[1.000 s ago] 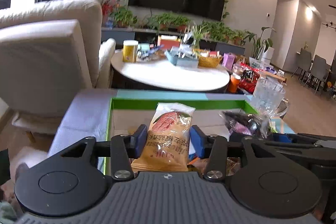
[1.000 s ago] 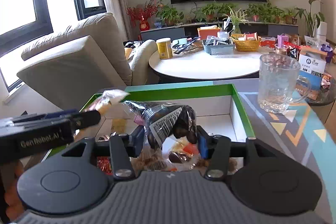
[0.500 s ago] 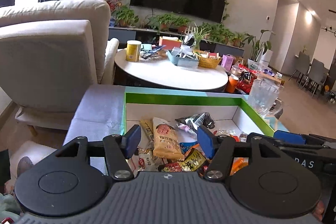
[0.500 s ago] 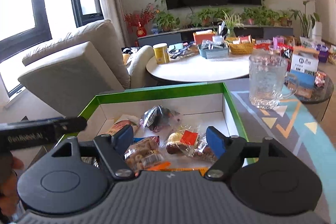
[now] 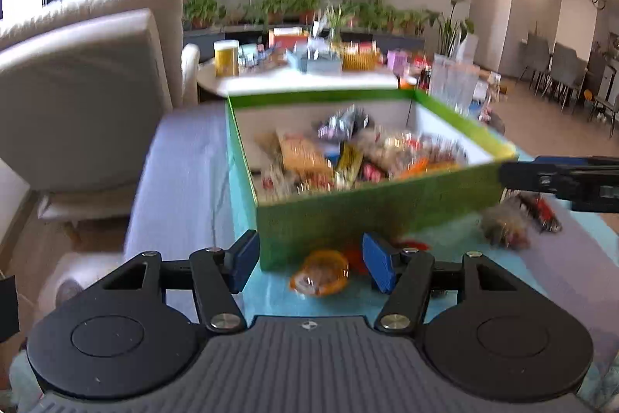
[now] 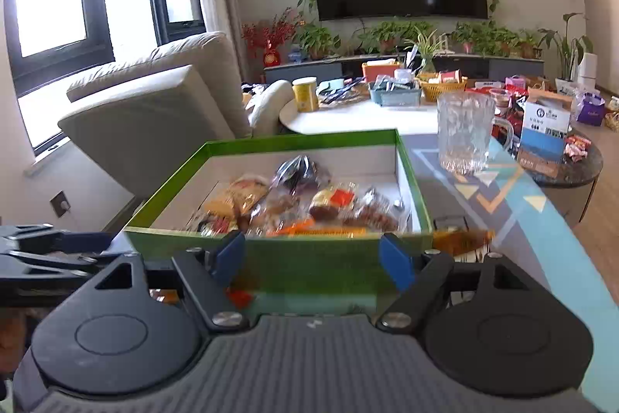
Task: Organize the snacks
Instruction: 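Move both grippers back from the box to the snacks on the table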
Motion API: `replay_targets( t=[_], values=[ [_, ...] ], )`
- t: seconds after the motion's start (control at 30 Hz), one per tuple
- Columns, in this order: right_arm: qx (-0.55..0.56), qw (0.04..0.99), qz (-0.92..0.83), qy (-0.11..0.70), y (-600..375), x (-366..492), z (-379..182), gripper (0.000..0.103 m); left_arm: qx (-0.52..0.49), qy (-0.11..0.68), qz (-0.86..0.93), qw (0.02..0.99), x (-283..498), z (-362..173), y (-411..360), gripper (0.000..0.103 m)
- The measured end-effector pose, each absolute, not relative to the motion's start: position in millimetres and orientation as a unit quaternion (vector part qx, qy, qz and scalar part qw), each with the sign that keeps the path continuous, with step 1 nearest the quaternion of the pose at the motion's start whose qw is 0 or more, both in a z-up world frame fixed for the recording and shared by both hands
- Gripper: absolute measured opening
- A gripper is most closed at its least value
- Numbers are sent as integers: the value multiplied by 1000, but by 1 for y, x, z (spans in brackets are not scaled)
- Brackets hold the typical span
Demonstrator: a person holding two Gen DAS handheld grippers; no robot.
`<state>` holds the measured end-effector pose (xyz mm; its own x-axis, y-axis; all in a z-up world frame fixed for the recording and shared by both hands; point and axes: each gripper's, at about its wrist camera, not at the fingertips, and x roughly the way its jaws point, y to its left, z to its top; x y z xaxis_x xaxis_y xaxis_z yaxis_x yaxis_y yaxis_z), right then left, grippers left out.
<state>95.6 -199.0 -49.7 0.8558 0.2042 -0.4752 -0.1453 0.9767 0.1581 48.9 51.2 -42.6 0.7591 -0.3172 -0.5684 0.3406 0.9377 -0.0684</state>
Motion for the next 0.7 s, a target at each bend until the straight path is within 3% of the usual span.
replay_targets(
  t=[0.27,0.4,0.53,0.7],
  values=[
    [26,953,135,270,-187,77,-61,51,1,331,-187,925,64,-66,45,54],
    [22,943,159,292,-178,78,-72,51,-1,337,-188,922,65,-73,42,49],
    [11,934,191,302,-166,79,-79,51,3,332,-202,921,63,-74,41,35],
    [-22,926,224,304,-152,90,-90,51,13,326,-205,923,51,-75,44,35]
  ],
)
